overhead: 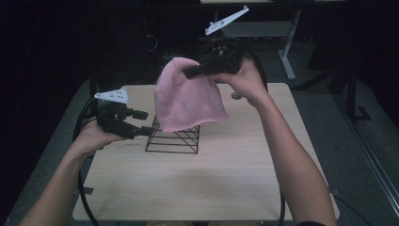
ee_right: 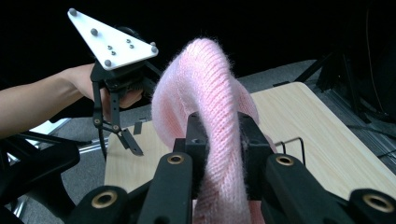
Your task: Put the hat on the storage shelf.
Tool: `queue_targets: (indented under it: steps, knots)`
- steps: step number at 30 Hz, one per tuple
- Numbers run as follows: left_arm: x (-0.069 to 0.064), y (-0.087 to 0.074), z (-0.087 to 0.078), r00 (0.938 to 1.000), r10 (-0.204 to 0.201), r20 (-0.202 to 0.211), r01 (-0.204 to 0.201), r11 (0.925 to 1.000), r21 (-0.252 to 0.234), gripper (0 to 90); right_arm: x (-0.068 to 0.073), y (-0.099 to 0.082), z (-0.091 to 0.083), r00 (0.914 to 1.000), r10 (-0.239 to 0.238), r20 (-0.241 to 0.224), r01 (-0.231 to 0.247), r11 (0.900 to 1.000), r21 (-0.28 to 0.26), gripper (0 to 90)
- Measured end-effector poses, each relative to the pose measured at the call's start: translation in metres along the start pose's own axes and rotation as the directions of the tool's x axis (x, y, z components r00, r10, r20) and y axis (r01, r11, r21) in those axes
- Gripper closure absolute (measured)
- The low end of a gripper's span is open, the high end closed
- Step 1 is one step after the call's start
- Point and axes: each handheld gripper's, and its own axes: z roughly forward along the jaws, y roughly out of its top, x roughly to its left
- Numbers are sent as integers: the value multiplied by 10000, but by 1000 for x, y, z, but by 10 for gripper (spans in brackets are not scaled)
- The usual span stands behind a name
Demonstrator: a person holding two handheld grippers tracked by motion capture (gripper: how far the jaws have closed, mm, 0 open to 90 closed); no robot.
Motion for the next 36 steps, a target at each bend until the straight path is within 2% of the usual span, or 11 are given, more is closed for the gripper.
queue_targets:
  steps: [6,10,14,17,20,25,36]
  knots:
    - [6,1,-1,9998,-77,174,78,10000,-19,372,1,12,10,9997,-183,-129,182,9998,-62,776]
    - [11,1,-1,9993,-201,312,206,9996,-169,453,1,17,14,9995,-266,-188,265,9996,-59,776]
    - [14,2,-3,9992,-215,341,222,9995,-207,585,1,19,17,9992,-331,-221,328,9993,-168,776]
    - [15,5,-5,9997,-124,216,129,9997,-201,687,0,20,18,9993,-296,-213,291,9993,-252,776]
    - [16,8,-5,9999,-84,148,87,9998,-187,755,-2,21,19,9994,-278,-211,271,9990,-360,776]
    - [20,10,-6,9999,-124,26,125,9998,-157,809,-5,22,21,9995,-270,-186,262,9988,-413,776]
    - [35,14,-16,9957,-327,-868,306,9992,-248,831,-14,21,23,10000,-55,66,60,9976,-684,775]
